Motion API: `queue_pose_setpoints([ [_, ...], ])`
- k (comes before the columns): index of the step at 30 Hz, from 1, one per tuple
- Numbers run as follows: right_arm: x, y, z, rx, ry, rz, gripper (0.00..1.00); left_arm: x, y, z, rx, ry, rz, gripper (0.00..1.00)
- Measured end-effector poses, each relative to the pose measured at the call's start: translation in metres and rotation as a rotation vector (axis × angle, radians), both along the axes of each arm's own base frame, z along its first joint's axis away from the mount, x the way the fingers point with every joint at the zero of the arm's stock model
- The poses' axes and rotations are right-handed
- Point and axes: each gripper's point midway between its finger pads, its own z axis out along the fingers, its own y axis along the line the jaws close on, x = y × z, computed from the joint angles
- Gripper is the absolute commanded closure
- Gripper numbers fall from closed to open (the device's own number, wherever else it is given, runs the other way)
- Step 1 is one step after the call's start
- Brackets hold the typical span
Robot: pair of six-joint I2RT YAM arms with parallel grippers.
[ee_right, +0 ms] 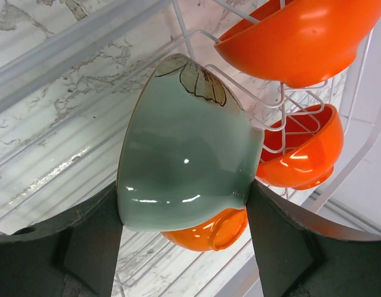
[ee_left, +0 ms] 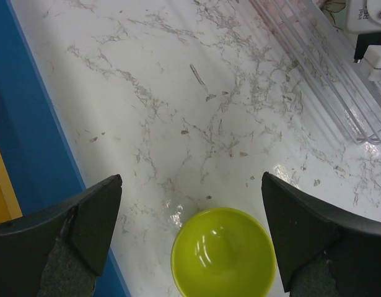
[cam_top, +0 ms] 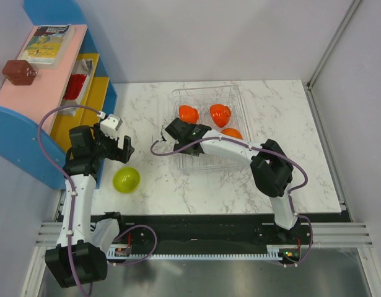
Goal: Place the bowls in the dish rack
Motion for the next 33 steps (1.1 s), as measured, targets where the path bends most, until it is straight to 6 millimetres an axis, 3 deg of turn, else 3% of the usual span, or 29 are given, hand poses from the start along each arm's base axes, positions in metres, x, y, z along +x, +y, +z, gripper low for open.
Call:
queue_pose_setpoints([
  [10, 0.002, 0.009, -0.002, -0.073, -0.033, 0.075, 1.00, 0.000, 0.003, 0.001, -0.016, -0.002, 0.004, 0.00],
  [13, 0.003, 0.012, -0.001, -0.076, -0.034, 0.099, 0.94, 0.000, 0.003, 0.001, -0.017, -0.002, 0.004, 0.00],
  [17, 0.004, 0.016, -0.001, -0.078, -0.034, 0.129, 0.74, 0.000, 0.003, 0.001, -0.019, -0.002, 0.005, 0.00],
  [18, 0.004, 0.017, -0.001, -0.078, -0.034, 0.137, 0.54, 0.000, 0.003, 0.001, -0.019, -0.002, 0.006, 0.00],
  [24, 0.005, 0.020, -0.002, -0.073, -0.039, 0.162, 0.08, 0.000, 0.004, 0.001, -0.019, -0.002, 0.007, 0.00],
  [26, 0.005, 0.020, 0.000, -0.062, -0.050, 0.164, 0.02, 0.000, 0.004, 0.001, -0.019, -0.002, 0.008, 0.00],
  [33, 0.005, 0.022, 0.003, -0.042, -0.065, 0.179, 0.02, 0.000, 0.004, 0.001, -0.021, -0.002, 0.008, 0.00],
])
